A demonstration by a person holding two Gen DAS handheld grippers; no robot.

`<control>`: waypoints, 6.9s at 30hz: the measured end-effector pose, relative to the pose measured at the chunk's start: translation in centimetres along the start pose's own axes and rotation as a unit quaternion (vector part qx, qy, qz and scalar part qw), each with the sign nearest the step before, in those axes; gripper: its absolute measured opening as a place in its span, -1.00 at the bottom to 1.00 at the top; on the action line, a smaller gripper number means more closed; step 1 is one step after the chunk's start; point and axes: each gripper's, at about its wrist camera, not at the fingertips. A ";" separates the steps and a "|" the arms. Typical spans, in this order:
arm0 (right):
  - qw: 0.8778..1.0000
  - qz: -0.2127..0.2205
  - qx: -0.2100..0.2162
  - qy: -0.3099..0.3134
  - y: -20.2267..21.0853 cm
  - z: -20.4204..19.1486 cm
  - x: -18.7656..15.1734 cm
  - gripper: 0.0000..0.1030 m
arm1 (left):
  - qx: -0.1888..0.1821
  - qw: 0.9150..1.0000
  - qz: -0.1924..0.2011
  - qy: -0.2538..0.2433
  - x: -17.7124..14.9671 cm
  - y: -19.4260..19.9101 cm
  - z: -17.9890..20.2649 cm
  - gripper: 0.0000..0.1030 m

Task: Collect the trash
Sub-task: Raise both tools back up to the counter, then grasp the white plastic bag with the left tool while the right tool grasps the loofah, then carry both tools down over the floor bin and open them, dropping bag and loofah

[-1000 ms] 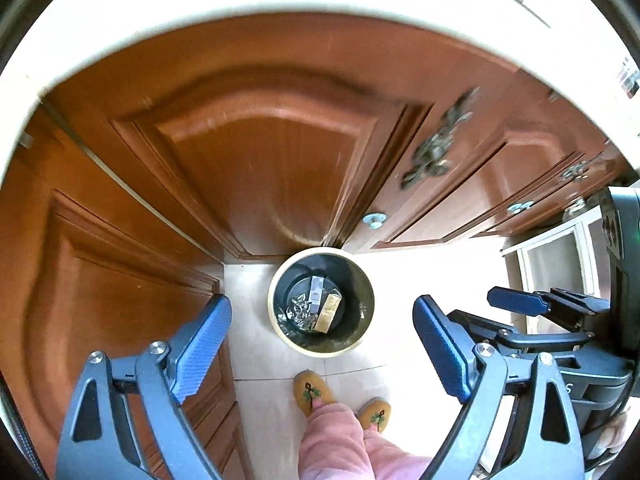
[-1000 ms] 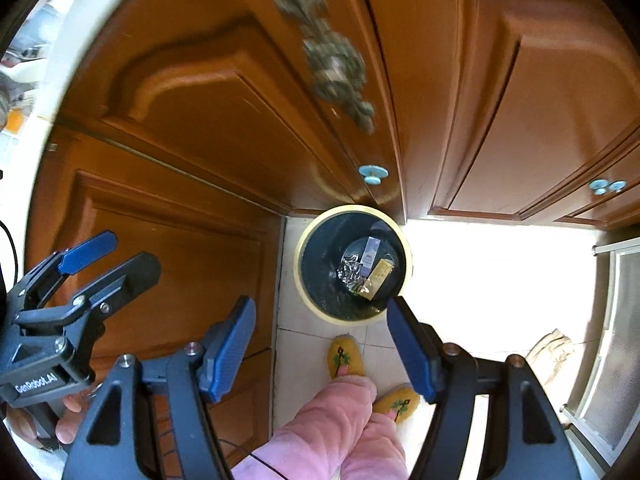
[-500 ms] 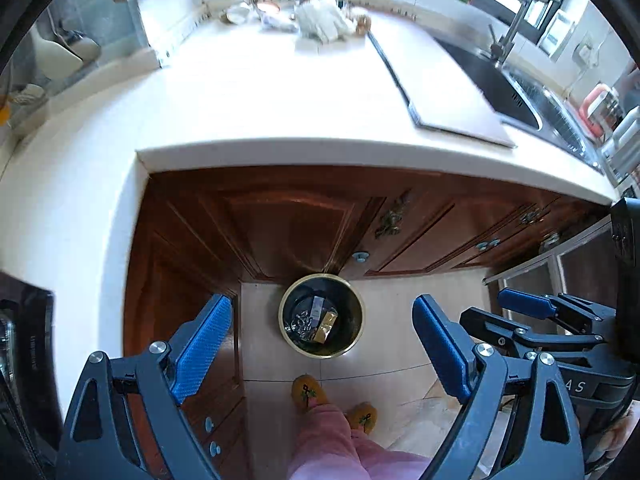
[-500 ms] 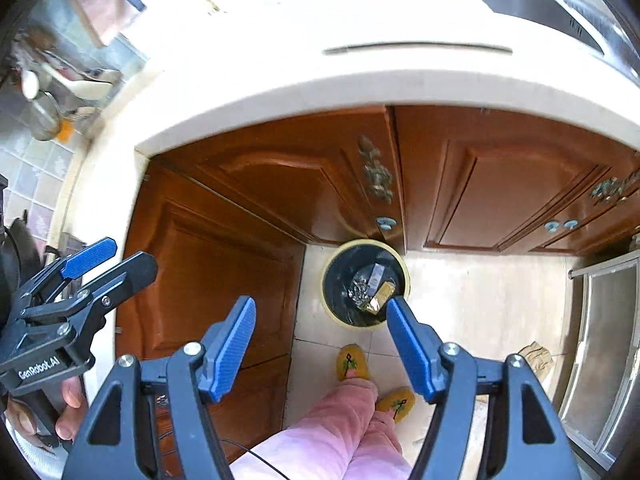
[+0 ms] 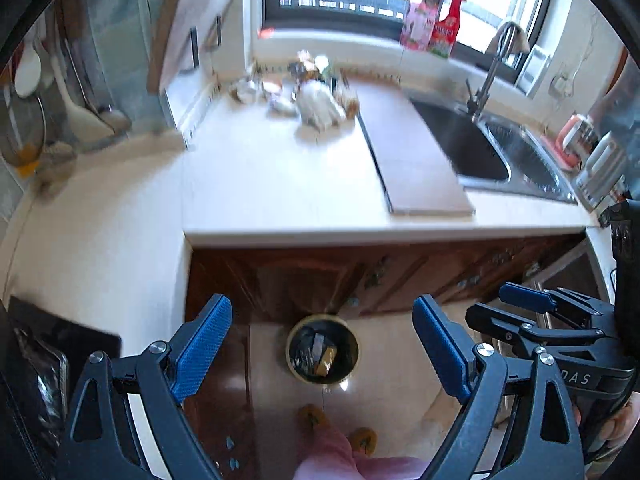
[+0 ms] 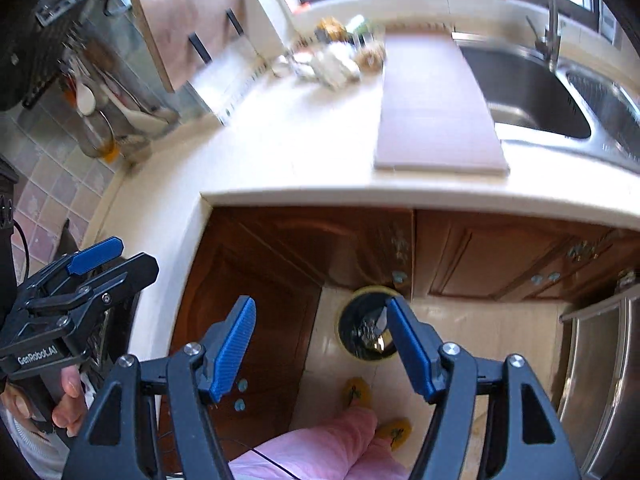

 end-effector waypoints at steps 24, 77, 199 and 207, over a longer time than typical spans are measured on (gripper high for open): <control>0.992 0.105 -0.066 -0.006 1.5 -1.1 14.7 0.33 | -0.049 0.997 0.060 -0.008 14.6 -3.8 -2.1 0.76; 0.988 -0.136 0.075 -0.023 -30.1 11.7 36.7 0.33 | 0.046 0.969 -0.055 0.235 25.5 -33.3 -4.6 -0.23; 0.974 -0.184 -0.016 -0.128 -36.2 14.6 -14.7 0.16 | -0.002 0.978 -0.202 0.047 -21.3 -41.5 -3.0 0.85; 0.974 -0.181 -0.017 -0.137 -29.2 12.3 -13.0 0.16 | -0.009 0.981 -0.195 0.019 -17.8 -34.3 -1.2 0.85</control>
Point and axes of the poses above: each gripper's, at about its wrist camera, not at the fingertips, and y roughly against the way its jaws point, z to its right, x to its top, and after that the axes turned 3 degrees about z, right-handed
